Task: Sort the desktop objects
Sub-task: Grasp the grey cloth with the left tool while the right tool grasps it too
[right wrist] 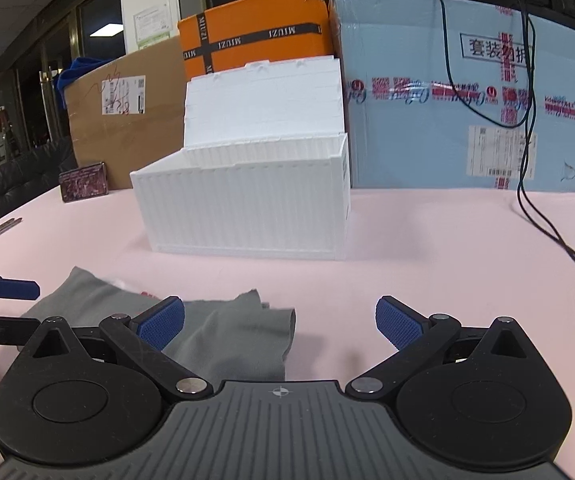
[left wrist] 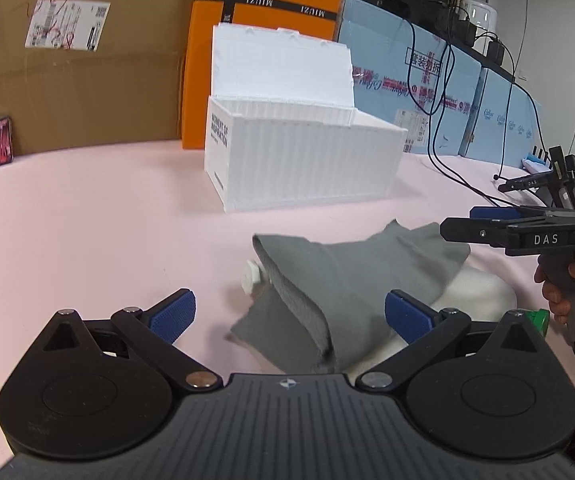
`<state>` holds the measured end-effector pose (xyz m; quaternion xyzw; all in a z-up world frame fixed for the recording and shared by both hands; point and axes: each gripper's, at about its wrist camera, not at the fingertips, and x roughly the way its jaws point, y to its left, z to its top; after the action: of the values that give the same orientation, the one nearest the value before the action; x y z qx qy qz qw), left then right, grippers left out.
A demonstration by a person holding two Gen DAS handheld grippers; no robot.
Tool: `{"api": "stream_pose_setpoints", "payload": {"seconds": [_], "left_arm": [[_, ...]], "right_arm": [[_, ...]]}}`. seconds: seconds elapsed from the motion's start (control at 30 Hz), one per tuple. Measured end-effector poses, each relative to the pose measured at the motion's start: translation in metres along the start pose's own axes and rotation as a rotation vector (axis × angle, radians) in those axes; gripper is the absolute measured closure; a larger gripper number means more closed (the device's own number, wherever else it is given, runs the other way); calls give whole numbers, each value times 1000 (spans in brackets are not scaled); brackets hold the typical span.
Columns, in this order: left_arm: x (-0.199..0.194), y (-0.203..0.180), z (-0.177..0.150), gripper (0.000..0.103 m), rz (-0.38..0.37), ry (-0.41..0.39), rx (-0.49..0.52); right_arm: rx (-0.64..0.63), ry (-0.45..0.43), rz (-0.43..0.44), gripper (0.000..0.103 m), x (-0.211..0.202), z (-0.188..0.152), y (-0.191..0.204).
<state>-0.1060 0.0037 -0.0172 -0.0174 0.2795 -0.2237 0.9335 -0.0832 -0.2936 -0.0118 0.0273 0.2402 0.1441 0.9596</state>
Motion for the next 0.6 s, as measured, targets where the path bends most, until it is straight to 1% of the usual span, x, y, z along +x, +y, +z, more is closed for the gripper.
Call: {"api": "stream_pose_setpoints", "payload": {"seconds": [0.03, 0.2, 0.37, 0.43, 0.53, 0.57, 0.6], "left_arm": [[1, 0, -2, 6, -5, 9, -11], [5, 2, -9, 10, -20, 26, -54], [4, -2, -12, 11, -17, 20, -40], [4, -5, -13, 14, -19, 19, -28], [4, -8, -13, 21, -24, 18, -18], [4, -9, -13, 22, -26, 18, -15], [4, -10, -12, 26, -28, 17, -12]], "right_arm": [[-1, 5, 3, 0, 1, 0, 0], [-19, 36, 25, 1, 7, 0, 3], [-46, 83, 67, 3, 17, 0, 9], [-61, 98, 80, 4, 22, 0, 11], [-80, 112, 96, 12, 28, 2, 15], [-85, 116, 100, 19, 30, 3, 15], [-93, 122, 106, 28, 31, 3, 17]]}}
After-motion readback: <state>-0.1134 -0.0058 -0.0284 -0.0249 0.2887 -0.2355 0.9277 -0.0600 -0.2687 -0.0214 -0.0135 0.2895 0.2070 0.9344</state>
